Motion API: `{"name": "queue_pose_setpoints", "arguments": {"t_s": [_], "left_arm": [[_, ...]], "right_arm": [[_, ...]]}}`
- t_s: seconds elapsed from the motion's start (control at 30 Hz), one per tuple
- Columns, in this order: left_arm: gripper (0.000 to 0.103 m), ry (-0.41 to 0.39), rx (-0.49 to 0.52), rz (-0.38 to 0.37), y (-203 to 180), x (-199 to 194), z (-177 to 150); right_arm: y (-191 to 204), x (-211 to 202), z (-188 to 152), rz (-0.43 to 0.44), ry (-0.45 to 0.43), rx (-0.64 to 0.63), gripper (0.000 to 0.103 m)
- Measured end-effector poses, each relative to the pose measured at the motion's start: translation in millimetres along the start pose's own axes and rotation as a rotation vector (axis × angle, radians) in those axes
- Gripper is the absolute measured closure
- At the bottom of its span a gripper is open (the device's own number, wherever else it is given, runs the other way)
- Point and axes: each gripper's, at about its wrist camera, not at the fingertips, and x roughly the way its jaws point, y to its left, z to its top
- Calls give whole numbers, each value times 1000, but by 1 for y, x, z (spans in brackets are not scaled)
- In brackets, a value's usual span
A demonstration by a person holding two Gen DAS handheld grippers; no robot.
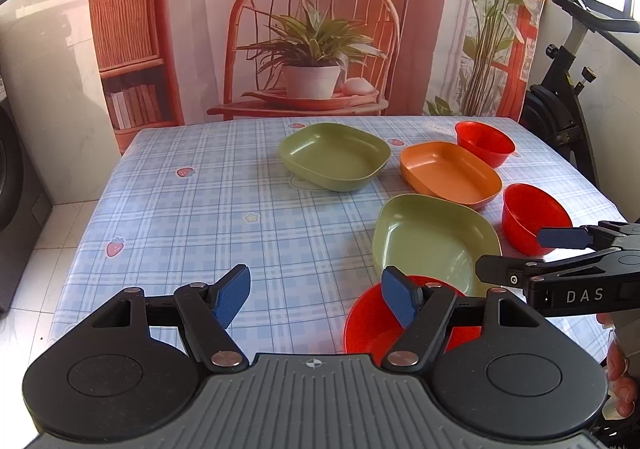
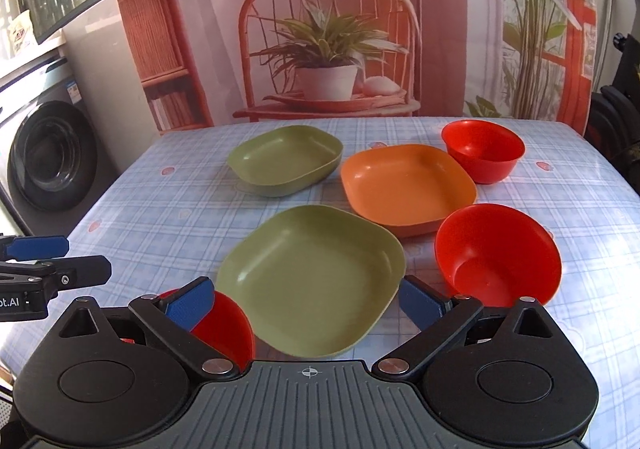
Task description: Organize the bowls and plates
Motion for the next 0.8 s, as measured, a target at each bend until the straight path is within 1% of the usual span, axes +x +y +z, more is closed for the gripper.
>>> {"name": "queue_pose_setpoints", "arguments": {"t_s": [0.03, 0.1, 0.13, 0.2, 0.23, 0.3, 0.33, 0.4, 0.43, 0.47, 0.5, 0.53, 0.57, 0.6, 0.63, 0.8], "left_arm": [[28, 11, -11, -8, -3, 0, -3], [28, 37, -37, -32, -6, 2, -8], [29, 40, -39, -32, -7, 2, -11], [31, 37, -33, 8, -10, 4, -16], [33, 51, -37, 24, -12, 6, -17], [36, 73, -70, 7, -8, 9, -16], [37, 77, -86, -1, -6, 9, -17], [38, 91, -108, -1, -5, 11, -19], [41, 103, -111, 0, -5, 13, -20], [43, 117, -113, 0, -7, 15, -22], [48, 127, -115, -5, -7, 16, -23], [51, 140, -117, -13, -8, 18, -24], [51, 151, -116, -22, -10, 19, -25], [53, 154, -112, -25, -11, 19, -25], [57, 154, -104, -27, -14, 19, -26], [61, 162, -76, -55, -21, 21, -28]], "right_arm": [[2, 2, -2, 9, 14, -16, 8], [7, 5, -7, 26, 45, -35, 21], [8, 6, -9, 33, 58, -42, 23], [10, 6, -13, 48, 71, -51, 33], [12, 6, -17, 63, 80, -61, 35], [16, 8, -20, 84, 91, -77, 41], [18, 9, -21, 94, 99, -85, 43], [21, 11, -23, 110, 113, -90, 50], [22, 12, -24, 117, 119, -88, 52], [21, 13, -24, 121, 123, -85, 55], [21, 13, -24, 125, 124, -83, 57], [20, 12, -25, 130, 123, -79, 58], [19, 12, -25, 132, 122, -76, 59], [18, 12, -25, 137, 122, -73, 61], [16, 12, -25, 144, 123, -67, 62], [10, 13, -26, 163, 132, -38, 71]]}}
